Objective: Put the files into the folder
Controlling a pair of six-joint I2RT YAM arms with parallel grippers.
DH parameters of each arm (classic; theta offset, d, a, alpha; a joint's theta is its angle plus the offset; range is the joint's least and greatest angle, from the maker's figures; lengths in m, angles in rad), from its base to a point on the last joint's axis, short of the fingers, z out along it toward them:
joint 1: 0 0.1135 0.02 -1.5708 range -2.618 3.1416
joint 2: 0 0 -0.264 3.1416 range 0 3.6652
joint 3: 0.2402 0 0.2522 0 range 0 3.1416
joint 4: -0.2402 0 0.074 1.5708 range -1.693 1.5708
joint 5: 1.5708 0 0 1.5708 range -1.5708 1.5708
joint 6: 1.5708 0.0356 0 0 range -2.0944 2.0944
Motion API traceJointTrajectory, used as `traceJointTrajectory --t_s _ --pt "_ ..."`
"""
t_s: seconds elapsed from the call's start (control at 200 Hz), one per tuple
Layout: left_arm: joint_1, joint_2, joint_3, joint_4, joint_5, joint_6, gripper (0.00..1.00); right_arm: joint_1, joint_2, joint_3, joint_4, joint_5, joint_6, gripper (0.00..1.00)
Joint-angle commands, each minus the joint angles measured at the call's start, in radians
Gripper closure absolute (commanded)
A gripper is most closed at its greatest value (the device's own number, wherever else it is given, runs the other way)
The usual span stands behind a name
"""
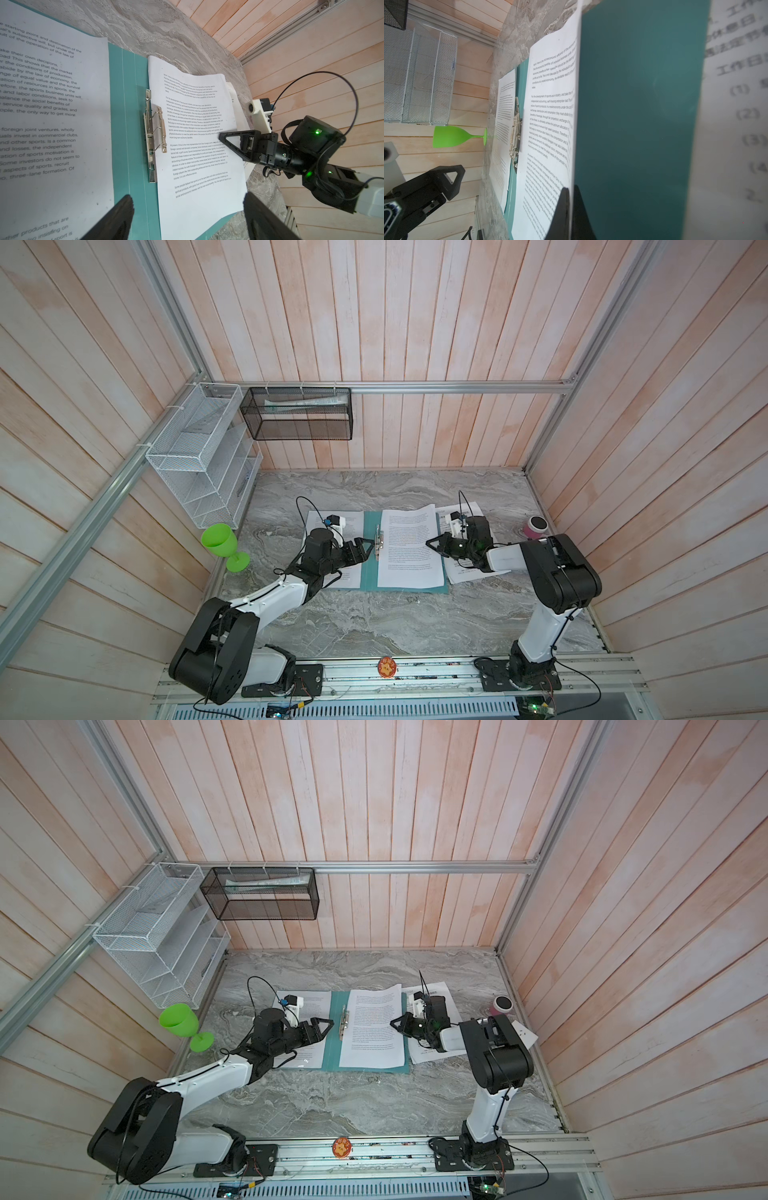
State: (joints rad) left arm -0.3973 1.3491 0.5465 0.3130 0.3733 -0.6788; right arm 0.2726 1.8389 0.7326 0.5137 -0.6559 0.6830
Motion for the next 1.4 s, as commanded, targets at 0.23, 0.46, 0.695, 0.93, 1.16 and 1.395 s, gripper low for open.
traceJointTrajectory --t_s 0.23,0.46,0.695,0.93,1.16,1.395 --pt "0.004 0.023 -0.015 0.031 0.015 -0.007 0.15 0.012 0.020 0.027 -0.043 -0.021 -0.034 1.00" --pt "0.005 0.012 -0.012 0.028 0.017 -0.010 0.15 0.015 -0.049 0.047 -0.179 0.081 -0.080 0.52" --pt "0.001 -0.014 0.017 0.007 -0.007 0.007 0.15 -0.034 -0.267 0.092 -0.541 0.311 -0.196 0.41" --pt "-0.132 0.094 0.195 -0.033 -0.101 0.048 0.15 -0.257 -0.554 0.037 -0.621 0.534 -0.218 0.38" --pt "-0.304 0.374 0.494 -0.053 -0.089 0.076 0.16 -0.411 -0.576 0.045 -0.527 0.556 -0.237 0.40" --pt "-0.381 0.588 0.706 -0.073 -0.056 0.073 0.17 -0.507 -0.422 0.145 -0.546 0.326 -0.317 0.35"
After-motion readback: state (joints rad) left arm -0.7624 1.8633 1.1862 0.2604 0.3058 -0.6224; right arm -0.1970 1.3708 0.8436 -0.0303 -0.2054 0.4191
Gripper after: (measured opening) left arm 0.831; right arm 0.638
